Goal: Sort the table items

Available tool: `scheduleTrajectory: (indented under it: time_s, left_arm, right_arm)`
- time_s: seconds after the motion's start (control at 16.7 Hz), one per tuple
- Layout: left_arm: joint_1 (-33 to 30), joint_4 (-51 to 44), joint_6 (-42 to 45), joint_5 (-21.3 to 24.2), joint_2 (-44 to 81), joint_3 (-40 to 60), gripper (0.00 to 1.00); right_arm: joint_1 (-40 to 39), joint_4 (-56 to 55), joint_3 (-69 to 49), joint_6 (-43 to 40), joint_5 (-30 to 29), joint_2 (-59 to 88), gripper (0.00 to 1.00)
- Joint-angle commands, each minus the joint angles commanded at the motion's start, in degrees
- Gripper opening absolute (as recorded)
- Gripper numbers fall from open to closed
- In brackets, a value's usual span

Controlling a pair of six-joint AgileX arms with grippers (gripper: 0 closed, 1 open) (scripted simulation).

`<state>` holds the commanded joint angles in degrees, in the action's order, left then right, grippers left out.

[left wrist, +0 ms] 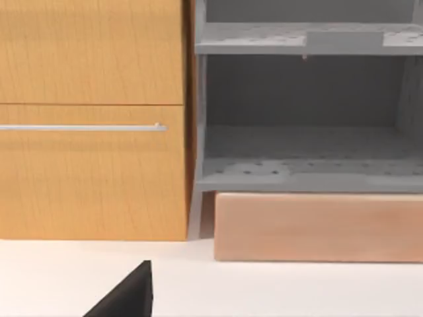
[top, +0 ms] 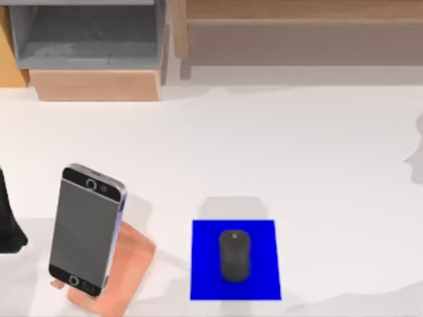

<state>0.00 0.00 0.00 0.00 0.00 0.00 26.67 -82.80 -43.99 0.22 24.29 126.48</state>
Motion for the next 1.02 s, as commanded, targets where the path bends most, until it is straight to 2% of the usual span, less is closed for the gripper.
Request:
scheduleTrajectory:
  time_s: [0.06,0.84,1.02]
  left_arm:
    - [0.0,0.0,0.0,0.0,0.0,0.0,1.0]
    - [0.0,0.0,0.0,0.0,0.0,0.0,1.0]
    - [0.0,0.0,0.0,0.0,0.0,0.0,1.0]
  right_arm:
    - [0.0,0.0,0.0,0.0,0.0,0.0,1.0]
    - [0.0,0.0,0.0,0.0,0.0,0.0,0.02]
    - [0.0,0.0,0.0,0.0,0.0,0.0,0.0]
